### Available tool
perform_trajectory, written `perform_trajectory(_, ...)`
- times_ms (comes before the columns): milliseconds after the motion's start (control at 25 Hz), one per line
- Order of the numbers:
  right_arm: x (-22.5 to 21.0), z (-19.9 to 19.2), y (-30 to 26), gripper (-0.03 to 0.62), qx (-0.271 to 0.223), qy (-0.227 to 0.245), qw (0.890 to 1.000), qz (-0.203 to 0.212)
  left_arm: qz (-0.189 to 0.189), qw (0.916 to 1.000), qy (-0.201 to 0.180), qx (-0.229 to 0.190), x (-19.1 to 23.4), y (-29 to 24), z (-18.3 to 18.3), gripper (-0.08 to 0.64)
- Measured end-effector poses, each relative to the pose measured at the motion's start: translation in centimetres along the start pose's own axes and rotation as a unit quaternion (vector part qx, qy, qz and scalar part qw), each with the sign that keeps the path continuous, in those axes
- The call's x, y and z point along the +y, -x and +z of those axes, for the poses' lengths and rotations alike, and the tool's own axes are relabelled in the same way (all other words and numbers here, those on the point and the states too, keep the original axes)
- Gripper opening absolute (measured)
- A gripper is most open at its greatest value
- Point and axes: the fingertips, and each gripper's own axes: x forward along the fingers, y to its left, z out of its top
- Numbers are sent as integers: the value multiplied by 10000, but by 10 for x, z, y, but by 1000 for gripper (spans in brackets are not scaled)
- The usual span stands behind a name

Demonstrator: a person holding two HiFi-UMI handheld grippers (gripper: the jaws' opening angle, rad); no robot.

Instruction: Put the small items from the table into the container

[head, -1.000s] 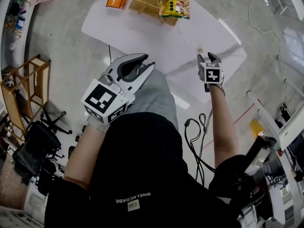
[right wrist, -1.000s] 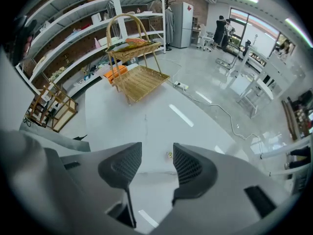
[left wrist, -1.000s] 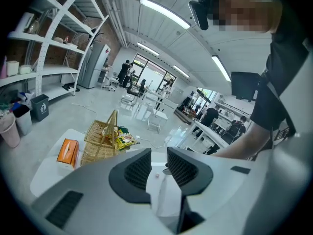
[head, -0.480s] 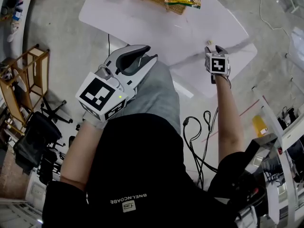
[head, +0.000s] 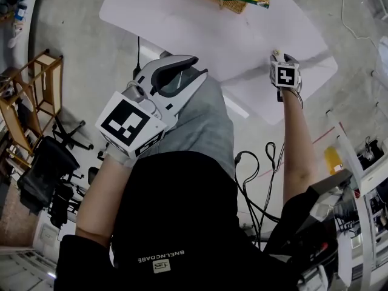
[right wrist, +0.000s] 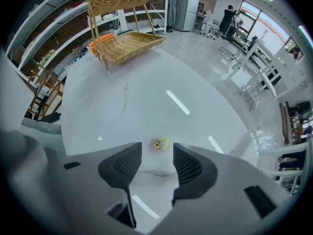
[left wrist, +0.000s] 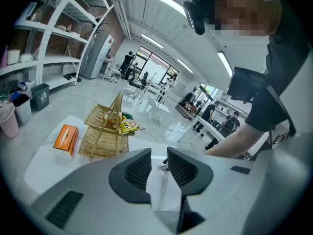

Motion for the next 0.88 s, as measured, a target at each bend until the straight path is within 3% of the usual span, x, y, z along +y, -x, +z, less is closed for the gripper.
perform_trajectory(160,-1,1,-7,187,110,88,9999,-69,36,10000,46,16,3,3,-4,106)
perform_trajectory(400,-4,1,-19,187,194,-207,9995,-155,43,9999,82,98,7,4,-13,106)
perform_trajectory(640,-1,6,-21,186,197,66,9996,-210,59,9999,117,87,6,6,-12,106)
perform_trajectory(880,-3,14,-20,181,93,-109,9995,-280,45,9999,83,71,6,6,-8,106)
